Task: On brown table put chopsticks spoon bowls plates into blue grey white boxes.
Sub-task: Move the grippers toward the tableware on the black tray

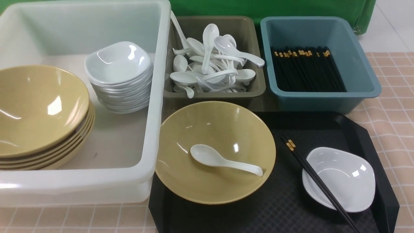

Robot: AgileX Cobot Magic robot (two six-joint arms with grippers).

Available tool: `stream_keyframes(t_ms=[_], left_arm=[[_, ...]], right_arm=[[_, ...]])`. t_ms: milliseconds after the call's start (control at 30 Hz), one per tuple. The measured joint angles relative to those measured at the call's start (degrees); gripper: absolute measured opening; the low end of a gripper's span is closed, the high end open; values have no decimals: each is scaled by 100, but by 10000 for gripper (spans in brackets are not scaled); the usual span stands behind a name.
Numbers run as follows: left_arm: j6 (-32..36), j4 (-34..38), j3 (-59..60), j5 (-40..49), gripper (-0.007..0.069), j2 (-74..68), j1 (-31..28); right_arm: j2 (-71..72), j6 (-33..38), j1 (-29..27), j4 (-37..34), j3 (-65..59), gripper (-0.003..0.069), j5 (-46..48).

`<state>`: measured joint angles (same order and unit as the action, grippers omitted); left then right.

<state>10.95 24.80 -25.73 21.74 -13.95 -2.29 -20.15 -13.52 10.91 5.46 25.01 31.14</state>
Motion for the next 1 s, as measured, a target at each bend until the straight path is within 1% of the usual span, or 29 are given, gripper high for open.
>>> stream_keyframes(t_ms=[33,100,133,200,300,367,433,467,500,533,567,600,633,700,733,767,833,867,900,933,1000], left_arm=[[130,-385,-413,542,2,-525,0],[254,-893,-1061,1441,2,-1439,0],[269,-944,-1131,1542,2,-1439,0],[415,-1421,-2027,2842,2,-2703,98],[494,-1594,-2667,3534,2,-3534,503],[561,-1621,-2962,3663,2,-4028,1003],[619,-1621,-3074,3691,2,-4241,1299],[725,-1621,-3197,3702,2,-4517,1738],[792,-1621,-3255,3706,2,-4709,2051],[888,-1621,-3331,3687,2,-4898,2357],[900,-1621,-3343,3680,2,-4972,2475],[962,-1621,-3419,3575,2,-5263,2914],[1004,-1607,-3468,3464,2,-5433,3157],[1073,-1594,-3503,3237,2,-5749,3559],[1085,-1594,-3510,3199,2,-5777,3592],[1178,-1587,-3515,3065,2,-5952,3782],[1288,-1582,-3515,2950,2,-6159,3949],[1348,-1568,-3515,2931,2,-6262,3992],[1348,-1568,-3515,2924,2,-6280,3999],[1364,-1555,-3515,2919,2,-6376,4004],[1371,-1575,-3515,2919,2,-6468,4004]], right_arm=[[-405,513,49,0,431,37,426],[-1152,1064,73,0,1000,36,1032],[-1235,1179,73,0,1135,36,1189],[-2430,1800,73,-6,2026,36,2211],[-3229,2092,170,-154,2636,36,2829],[-3756,2344,327,-379,2911,36,2980],[-3988,2474,437,-478,2990,36,2992],[-4322,2608,649,-587,3050,37,2975],[-4514,2634,760,-610,3065,38,2956],[-4694,2684,913,-630,3077,40,2900],[-4763,2693,937,-636,3077,40,2886],[-4995,2717,1078,-659,3079,48,2772],[-5188,2725,1164,-680,3084,55,2663],[-5516,2725,1216,-721,3083,87,2462],[-5549,2725,1216,-728,3083,96,2423],[-5748,2703,1216,-734,3083,130,2328],[-6083,2675,1216,-734,3083,204,2236],[-6274,2661,1216,-734,3083,255,2212],[-6336,2662,1216,-734,3083,265,2204],[-6547,2635,1216,-734,3083,332,2183],[-6782,2613,1216,-734,3083,400,2138]])
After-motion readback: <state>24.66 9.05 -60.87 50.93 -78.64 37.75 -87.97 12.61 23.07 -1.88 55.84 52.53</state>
